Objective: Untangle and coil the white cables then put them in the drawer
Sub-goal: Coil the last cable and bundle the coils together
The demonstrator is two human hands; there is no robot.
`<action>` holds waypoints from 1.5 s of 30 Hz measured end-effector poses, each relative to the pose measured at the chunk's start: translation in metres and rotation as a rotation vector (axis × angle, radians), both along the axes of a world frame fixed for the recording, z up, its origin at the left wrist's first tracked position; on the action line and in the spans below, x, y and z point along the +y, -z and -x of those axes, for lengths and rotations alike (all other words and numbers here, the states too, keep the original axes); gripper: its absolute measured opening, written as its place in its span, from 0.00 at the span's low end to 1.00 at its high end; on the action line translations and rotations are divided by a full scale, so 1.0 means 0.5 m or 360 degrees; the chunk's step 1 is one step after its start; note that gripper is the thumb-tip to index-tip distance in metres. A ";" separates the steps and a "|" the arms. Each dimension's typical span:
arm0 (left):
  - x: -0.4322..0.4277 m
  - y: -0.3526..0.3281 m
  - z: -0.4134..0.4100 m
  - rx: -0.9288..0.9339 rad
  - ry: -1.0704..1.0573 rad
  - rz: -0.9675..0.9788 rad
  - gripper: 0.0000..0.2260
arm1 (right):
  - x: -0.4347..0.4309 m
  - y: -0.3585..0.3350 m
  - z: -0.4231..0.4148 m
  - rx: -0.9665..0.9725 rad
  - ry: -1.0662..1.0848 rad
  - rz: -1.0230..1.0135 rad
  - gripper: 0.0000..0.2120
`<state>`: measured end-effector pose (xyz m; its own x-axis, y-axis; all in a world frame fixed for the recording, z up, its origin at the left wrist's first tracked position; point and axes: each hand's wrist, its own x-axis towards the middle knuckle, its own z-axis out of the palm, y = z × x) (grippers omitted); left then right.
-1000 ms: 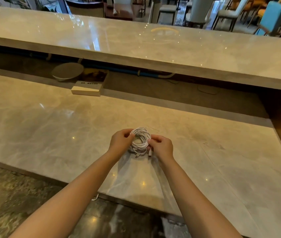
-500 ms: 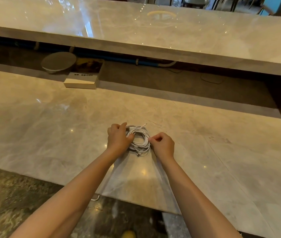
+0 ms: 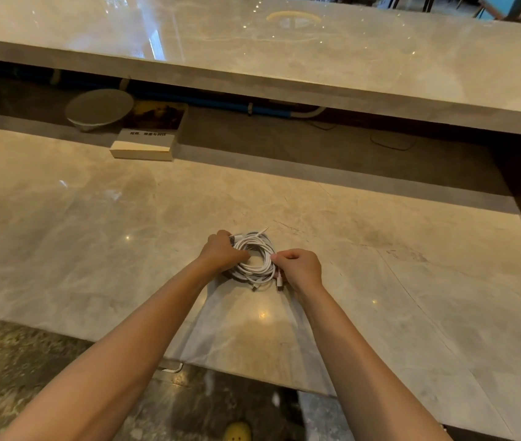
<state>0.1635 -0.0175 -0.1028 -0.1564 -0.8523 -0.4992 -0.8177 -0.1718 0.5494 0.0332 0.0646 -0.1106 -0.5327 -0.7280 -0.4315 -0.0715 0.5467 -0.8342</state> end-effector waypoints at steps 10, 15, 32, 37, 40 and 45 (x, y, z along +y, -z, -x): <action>0.017 -0.002 -0.012 0.0097 0.0136 0.0319 0.17 | 0.026 -0.009 -0.022 -0.0012 0.0004 0.0075 0.07; 0.026 0.001 -0.018 0.0107 0.0262 0.0492 0.26 | 0.025 -0.013 -0.038 0.0569 -0.0233 0.0091 0.07; 0.061 -0.079 -0.035 0.0544 0.0487 0.0837 0.09 | 0.037 -0.111 0.014 0.0241 -0.0337 0.0533 0.03; 0.077 -0.100 -0.029 0.0799 0.0182 0.0675 0.13 | 0.032 -0.150 0.026 0.0354 -0.0578 0.0493 0.02; 0.084 -0.105 -0.018 0.0943 0.0020 0.0609 0.14 | 0.031 -0.154 0.014 0.0343 -0.0508 0.0485 0.02; 0.097 -0.119 -0.009 0.0941 0.0027 0.0714 0.14 | 0.041 -0.160 -0.006 -0.0661 -0.0212 0.0480 0.03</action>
<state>0.1679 0.0312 -0.0434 -0.3060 -0.9496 0.0677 -0.3644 0.1825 0.9132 0.0362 0.0852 -0.0304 -0.2560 -0.9021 -0.3473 0.2464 0.2865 -0.9258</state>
